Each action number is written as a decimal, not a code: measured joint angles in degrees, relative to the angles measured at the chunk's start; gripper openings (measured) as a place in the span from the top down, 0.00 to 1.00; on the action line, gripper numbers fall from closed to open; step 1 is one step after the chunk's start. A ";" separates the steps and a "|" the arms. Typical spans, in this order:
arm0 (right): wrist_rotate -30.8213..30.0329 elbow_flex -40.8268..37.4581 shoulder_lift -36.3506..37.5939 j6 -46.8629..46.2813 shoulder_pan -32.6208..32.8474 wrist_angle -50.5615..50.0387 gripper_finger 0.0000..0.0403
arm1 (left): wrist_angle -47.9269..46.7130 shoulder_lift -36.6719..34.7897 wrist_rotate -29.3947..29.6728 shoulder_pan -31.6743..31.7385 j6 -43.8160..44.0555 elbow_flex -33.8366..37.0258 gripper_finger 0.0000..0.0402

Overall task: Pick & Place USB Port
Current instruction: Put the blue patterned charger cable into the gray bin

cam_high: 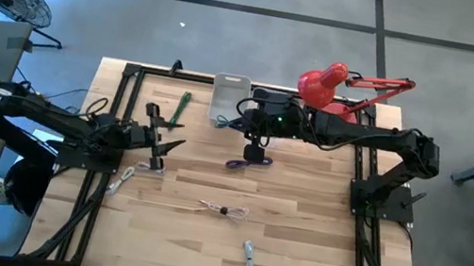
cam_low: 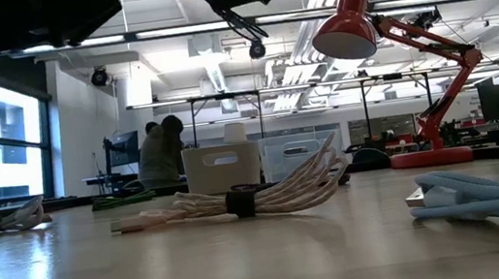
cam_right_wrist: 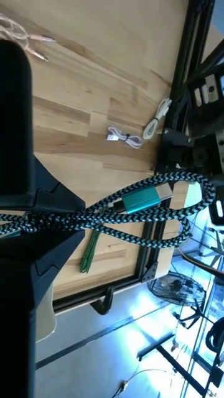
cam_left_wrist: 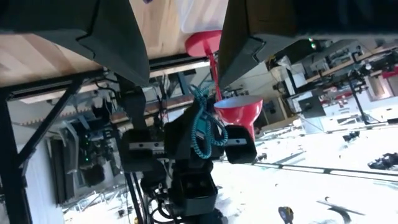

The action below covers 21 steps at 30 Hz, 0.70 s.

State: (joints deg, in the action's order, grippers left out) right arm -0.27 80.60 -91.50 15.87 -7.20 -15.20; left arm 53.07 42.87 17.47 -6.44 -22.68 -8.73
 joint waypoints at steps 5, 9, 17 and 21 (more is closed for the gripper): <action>0.00 0.00 0.00 0.28 0.94 0.00 0.94 | -0.62 7.91 -6.55 4.21 0.49 -6.47 0.54; 0.00 0.00 0.00 0.31 1.68 0.00 0.94 | -5.76 13.13 -12.84 7.94 1.43 -12.64 0.54; 0.06 0.00 0.00 1.03 2.49 -0.04 0.94 | -9.61 20.03 -21.59 11.06 3.06 -21.12 0.54; 0.09 -0.02 0.00 1.14 2.44 -0.18 0.94 | -9.60 22.03 -21.63 11.06 3.06 -22.88 0.54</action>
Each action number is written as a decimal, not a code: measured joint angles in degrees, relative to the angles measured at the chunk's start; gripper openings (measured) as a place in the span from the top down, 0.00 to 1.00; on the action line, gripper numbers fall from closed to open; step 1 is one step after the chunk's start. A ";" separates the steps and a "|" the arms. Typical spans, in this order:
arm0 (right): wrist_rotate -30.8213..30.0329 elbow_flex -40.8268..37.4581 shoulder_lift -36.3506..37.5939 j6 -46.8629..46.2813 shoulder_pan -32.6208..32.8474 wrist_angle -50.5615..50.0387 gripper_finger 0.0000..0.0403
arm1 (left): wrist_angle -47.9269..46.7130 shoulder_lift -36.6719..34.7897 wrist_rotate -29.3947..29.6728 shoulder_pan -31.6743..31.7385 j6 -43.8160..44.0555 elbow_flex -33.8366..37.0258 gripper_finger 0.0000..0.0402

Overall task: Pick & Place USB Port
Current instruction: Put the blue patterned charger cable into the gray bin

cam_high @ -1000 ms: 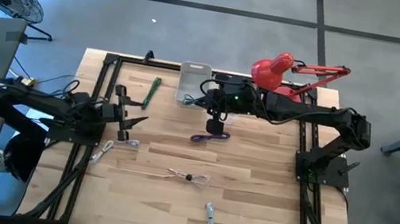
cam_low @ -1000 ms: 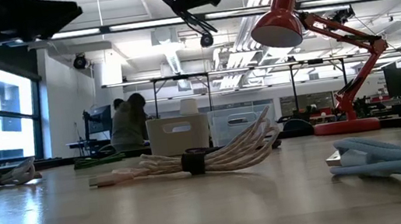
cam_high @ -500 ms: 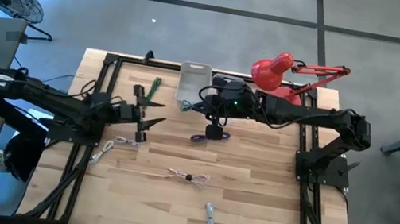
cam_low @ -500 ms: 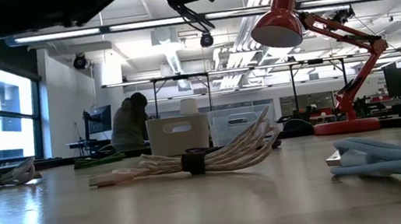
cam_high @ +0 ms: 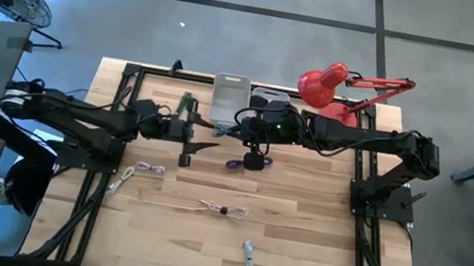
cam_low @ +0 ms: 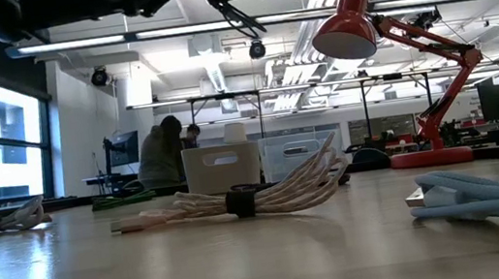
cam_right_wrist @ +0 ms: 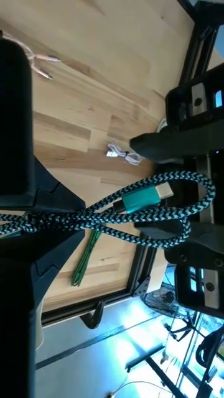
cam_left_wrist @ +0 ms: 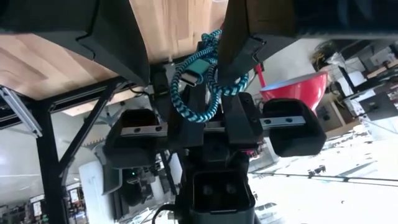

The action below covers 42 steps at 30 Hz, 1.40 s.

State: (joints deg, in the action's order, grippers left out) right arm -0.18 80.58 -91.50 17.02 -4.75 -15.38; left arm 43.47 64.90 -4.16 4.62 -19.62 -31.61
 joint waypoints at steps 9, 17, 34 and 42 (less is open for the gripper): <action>-0.03 0.02 0.00 0.00 0.00 -0.69 0.94 | -0.57 0.66 0.00 -0.02 -3.19 -1.12 0.60; -0.17 -0.09 0.00 0.04 0.00 -1.12 0.94 | -1.66 0.57 1.77 -0.02 -7.91 -1.18 0.95; -21.04 0.00 1.41 2.34 4.62 -2.63 0.46 | -12.14 -3.28 13.20 2.61 -16.86 -1.12 0.99; -24.71 0.00 4.60 -1.33 7.71 -10.56 0.45 | -20.25 -6.79 8.58 19.58 -15.60 -1.12 0.99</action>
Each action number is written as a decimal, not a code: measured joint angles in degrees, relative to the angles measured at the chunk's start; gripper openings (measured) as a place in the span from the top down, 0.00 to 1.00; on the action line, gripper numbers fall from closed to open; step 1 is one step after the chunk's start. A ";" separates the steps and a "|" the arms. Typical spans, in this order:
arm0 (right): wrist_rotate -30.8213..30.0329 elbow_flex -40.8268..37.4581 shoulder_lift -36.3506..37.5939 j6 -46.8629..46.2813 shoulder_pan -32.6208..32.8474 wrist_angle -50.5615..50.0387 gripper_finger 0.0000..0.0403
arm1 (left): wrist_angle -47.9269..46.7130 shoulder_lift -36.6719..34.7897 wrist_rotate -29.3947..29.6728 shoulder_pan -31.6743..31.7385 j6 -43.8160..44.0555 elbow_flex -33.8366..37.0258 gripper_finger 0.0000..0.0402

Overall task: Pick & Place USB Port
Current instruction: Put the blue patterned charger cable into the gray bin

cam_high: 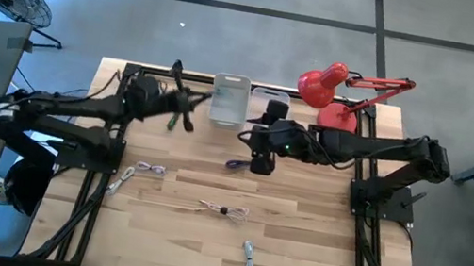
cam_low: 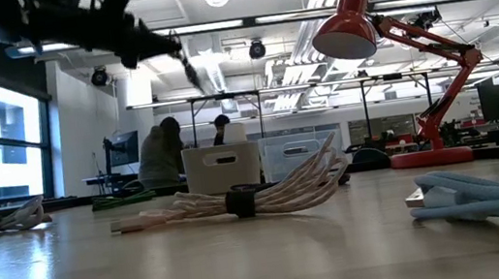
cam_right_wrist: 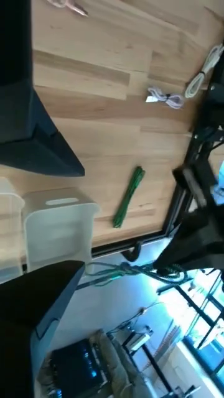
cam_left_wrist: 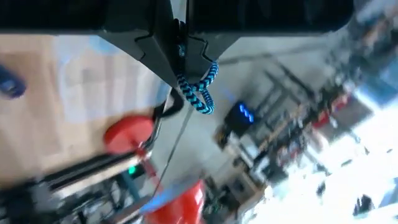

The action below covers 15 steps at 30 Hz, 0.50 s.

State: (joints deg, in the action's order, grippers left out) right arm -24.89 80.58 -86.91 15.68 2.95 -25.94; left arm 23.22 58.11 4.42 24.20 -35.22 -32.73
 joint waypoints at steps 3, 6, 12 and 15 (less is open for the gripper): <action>-1.66 0.00 0.55 -1.66 0.86 -1.69 0.46 | 0.15 1.33 -5.63 7.37 3.72 0.00 0.99; -2.03 0.02 1.03 -2.94 1.53 -3.07 0.47 | -0.28 3.85 -11.77 12.57 8.18 0.01 0.99; -1.99 0.02 1.06 -3.55 2.00 -3.47 0.48 | 4.10 12.35 -18.14 14.37 10.13 0.01 0.99; -2.06 0.02 1.06 -4.77 1.98 -3.43 0.47 | 7.49 16.46 -21.05 14.41 11.75 -0.40 0.99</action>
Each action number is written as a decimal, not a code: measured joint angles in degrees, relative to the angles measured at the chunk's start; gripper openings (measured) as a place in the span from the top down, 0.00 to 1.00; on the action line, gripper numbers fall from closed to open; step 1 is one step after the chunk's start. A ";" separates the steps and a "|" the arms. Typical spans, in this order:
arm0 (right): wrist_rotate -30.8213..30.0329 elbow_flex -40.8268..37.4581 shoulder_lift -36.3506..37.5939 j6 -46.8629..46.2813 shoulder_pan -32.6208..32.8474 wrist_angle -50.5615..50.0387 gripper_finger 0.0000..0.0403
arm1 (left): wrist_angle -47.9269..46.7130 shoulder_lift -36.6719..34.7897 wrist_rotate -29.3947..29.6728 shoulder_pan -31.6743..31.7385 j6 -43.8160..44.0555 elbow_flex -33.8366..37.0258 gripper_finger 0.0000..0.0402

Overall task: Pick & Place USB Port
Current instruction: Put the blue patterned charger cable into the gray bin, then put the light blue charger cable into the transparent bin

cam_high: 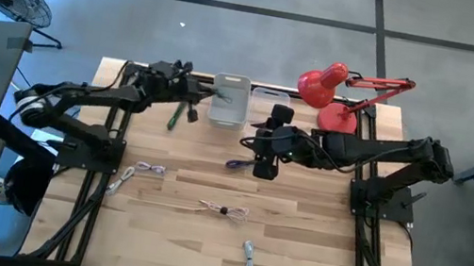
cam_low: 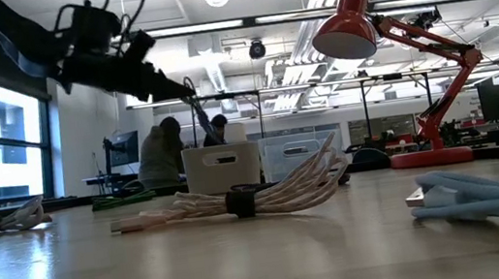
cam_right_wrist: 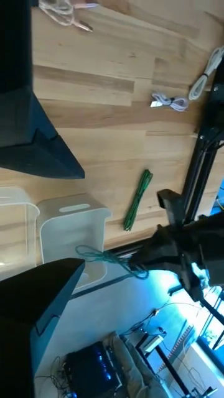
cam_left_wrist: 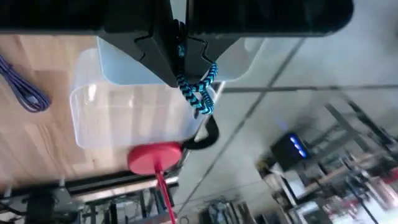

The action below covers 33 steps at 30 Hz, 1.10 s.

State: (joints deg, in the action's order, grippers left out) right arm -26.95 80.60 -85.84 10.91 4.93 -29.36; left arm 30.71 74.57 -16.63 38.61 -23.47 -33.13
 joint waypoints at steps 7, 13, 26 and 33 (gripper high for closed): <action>0.29 0.00 0.00 -0.41 0.00 -0.02 0.49 | -2.36 6.63 -2.44 0.00 0.93 -3.58 0.99; 1.25 0.00 0.00 -0.41 0.00 -0.51 0.49 | -5.16 7.89 -2.40 0.00 0.78 -5.64 0.94; 1.86 0.00 0.00 -0.88 0.00 -0.83 0.45 | -5.82 7.95 1.83 0.02 -3.29 -5.66 0.66; 3.37 0.00 0.00 -1.66 0.00 -0.83 0.45 | -3.75 7.95 3.39 0.07 -3.28 -5.68 0.58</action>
State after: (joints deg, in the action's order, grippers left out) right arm -23.57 80.60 -85.84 9.25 4.93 -30.20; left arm 26.96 82.52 -13.23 38.68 -26.76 -38.81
